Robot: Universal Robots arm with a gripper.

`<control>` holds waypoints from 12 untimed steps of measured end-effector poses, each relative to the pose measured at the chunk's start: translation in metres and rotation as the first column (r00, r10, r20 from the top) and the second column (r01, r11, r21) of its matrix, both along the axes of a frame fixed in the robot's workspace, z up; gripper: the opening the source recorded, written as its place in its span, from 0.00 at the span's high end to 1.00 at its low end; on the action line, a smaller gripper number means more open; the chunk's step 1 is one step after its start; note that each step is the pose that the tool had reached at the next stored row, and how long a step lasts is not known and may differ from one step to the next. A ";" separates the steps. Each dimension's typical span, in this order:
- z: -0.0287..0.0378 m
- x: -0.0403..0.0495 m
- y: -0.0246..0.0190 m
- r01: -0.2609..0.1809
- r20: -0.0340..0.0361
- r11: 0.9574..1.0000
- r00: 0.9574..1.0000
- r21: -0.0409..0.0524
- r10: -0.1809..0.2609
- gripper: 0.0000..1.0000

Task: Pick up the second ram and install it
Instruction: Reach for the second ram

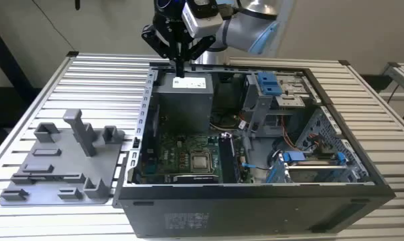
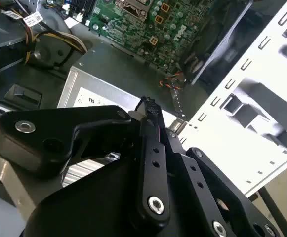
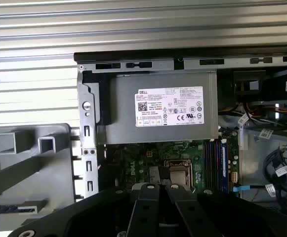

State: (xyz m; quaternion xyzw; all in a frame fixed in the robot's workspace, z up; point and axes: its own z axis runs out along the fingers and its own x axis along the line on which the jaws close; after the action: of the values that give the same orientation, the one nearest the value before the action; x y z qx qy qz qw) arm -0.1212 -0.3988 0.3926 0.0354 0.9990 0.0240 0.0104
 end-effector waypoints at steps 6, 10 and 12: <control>0.0000 0.0000 0.0000 0.000 0.000 1.000 1.000 0.000 0.000 0.89; 0.0000 0.0000 0.0000 0.000 0.000 1.000 1.000 0.000 0.000 0.89; 0.0000 0.0000 0.0000 0.000 0.000 1.000 1.000 0.000 0.000 0.89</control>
State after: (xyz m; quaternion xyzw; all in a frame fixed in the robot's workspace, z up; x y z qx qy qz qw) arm -0.1212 -0.3988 0.3926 0.0354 0.9990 0.0240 0.0102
